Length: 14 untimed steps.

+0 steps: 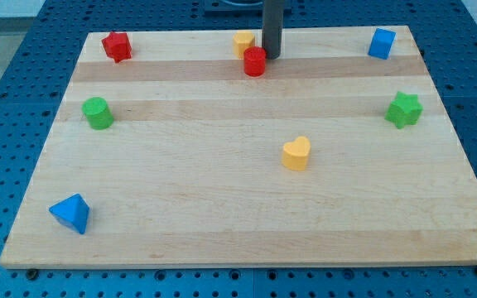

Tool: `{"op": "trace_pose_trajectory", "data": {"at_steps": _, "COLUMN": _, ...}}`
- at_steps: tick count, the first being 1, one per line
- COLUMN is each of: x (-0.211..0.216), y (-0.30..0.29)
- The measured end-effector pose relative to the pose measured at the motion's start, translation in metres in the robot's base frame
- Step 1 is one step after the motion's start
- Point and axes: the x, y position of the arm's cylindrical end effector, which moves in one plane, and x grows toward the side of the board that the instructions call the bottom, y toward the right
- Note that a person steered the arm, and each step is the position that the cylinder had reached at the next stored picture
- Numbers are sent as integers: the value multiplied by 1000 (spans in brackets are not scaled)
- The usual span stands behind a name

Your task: Push the red circle towards the bottom center

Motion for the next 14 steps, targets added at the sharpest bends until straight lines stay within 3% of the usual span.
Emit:
{"op": "trace_pose_trajectory", "data": {"at_steps": 9, "x": 29, "y": -78}}
{"op": "trace_pose_trajectory", "data": {"at_steps": 14, "x": 125, "y": -112}}
